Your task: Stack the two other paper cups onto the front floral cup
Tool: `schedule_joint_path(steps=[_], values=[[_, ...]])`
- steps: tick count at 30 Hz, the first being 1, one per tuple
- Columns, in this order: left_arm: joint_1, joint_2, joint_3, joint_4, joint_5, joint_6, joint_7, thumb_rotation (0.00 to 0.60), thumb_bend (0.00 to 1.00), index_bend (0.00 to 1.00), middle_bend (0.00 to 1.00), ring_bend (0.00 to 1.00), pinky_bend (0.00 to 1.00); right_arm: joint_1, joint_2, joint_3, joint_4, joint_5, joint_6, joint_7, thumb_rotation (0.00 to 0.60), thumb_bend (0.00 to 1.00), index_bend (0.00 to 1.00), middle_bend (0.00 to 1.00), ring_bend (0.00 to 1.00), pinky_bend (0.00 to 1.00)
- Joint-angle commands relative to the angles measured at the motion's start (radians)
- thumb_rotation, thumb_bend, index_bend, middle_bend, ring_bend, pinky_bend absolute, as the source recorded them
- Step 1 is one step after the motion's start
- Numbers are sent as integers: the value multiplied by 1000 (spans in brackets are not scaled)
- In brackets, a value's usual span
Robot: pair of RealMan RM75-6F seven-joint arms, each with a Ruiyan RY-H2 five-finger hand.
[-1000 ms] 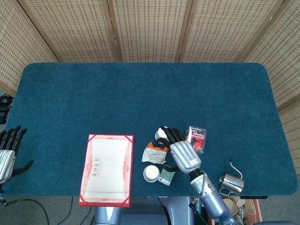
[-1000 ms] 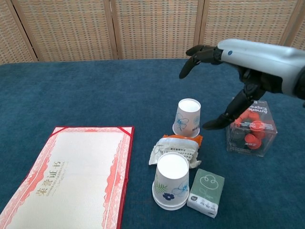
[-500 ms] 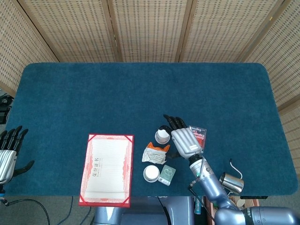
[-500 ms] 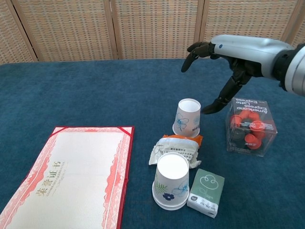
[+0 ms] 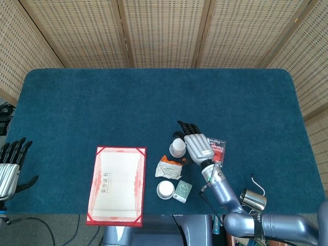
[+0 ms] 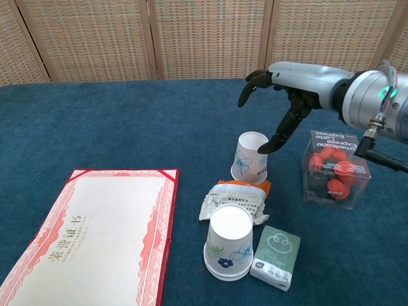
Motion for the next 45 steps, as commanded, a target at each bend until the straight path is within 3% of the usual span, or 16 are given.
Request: schedule_joint_path(steps=[1, 33, 45], values=[[-2, -2, 1, 1, -1, -5, 3, 600, 226, 0, 0, 0, 0, 14, -8, -7, 34, -22, -20, 18, 600, 96, 299, 0, 0, 0], [-13, -8, 2, 0, -22, -32, 29, 600, 226, 0, 0, 0, 0, 112, -111, -22, 287, 91, -134, 87, 600, 96, 334, 0, 0, 0], [-15, -8, 9, -8, -5, -27, 38, 600, 225, 0, 0, 0, 0, 115, -134, -30, 343, 72, -139, 117, 600, 96, 512, 30, 0, 0]])
